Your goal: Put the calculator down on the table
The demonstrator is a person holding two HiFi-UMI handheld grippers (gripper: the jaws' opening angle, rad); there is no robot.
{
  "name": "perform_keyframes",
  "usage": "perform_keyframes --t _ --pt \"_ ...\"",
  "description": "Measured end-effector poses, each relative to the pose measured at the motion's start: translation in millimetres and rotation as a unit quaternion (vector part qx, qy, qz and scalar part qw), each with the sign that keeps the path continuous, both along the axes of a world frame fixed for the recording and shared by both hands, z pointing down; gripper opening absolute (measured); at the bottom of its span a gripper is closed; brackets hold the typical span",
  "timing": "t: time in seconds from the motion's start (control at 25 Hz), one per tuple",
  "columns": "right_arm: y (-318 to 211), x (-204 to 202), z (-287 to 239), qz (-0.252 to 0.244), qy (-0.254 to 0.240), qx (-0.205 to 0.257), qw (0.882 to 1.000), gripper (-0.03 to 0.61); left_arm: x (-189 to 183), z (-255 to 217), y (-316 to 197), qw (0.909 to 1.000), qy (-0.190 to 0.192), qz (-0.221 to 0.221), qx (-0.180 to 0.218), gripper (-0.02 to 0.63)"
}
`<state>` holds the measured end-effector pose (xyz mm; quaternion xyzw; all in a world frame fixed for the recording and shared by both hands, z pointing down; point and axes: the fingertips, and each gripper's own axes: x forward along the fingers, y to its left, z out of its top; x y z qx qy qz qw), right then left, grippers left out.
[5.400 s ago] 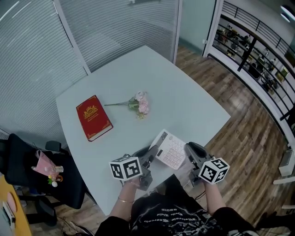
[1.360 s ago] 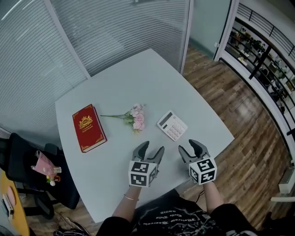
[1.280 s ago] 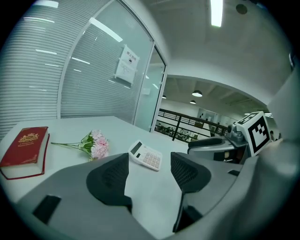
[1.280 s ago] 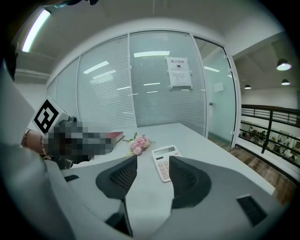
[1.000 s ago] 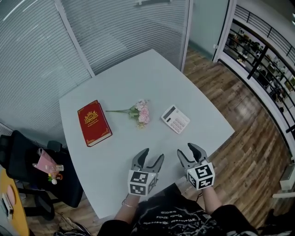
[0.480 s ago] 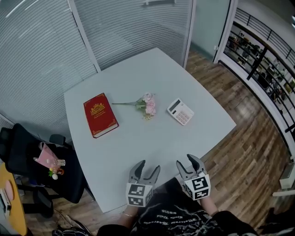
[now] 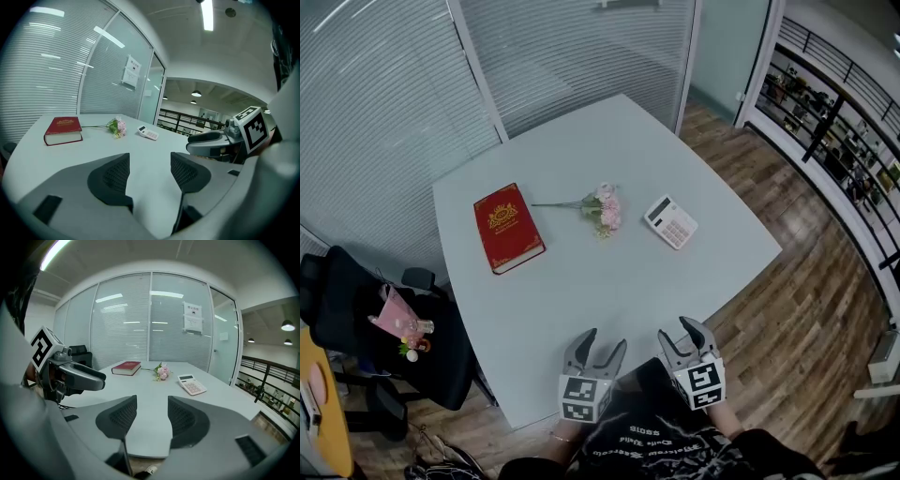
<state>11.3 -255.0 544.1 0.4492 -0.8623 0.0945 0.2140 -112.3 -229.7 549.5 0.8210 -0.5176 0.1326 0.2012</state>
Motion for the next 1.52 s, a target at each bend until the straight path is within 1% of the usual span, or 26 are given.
perform_keyframes --t 0.12,0.2,0.32,0.44,0.52,0.68,0.92,1.12,1.4,1.52 --pt "-2 -1 -3 -0.002 -0.002 0.004 1.000 0.167 4 -6 -2 0.9999 0.004 0.007 0.008 0.273" --pt "-3 -3 -7 -0.006 -0.007 0.006 1.000 0.126 5 -7 -4 0.9999 0.006 0.006 0.010 0.242" --pt "-6 -4 -9 -0.006 -0.013 0.008 1.000 0.037 5 -5 -5 0.9999 0.004 0.006 0.008 0.162" --pt "-11 -5 -12 -0.008 -0.010 0.013 1.000 0.009 5 -8 -9 0.9999 -0.001 0.003 0.014 0.052" --pt "-13 -7 -15 -0.013 -0.011 0.016 1.000 0.009 4 -11 -11 0.9998 -0.005 -0.001 0.020 0.021" --pt "-17 -10 -17 -0.021 -0.013 0.020 1.000 0.008 3 -13 -15 0.9997 0.007 -0.003 0.021 0.020" --pt "-24 -5 -17 -0.020 0.001 0.026 0.999 0.006 4 -14 -20 0.9997 0.013 -0.007 0.021 0.020" --pt "-28 -3 -16 -0.021 0.008 0.026 0.999 0.006 6 -14 -25 0.9994 0.028 -0.012 0.014 0.020" --pt "-32 -1 -13 -0.031 0.016 0.025 0.999 0.006 9 -12 -29 0.9997 0.016 -0.010 0.013 0.020" --pt "-36 0 -17 -0.025 0.000 0.024 0.999 0.006 11 -11 -30 0.9998 0.014 -0.011 0.009 0.020"
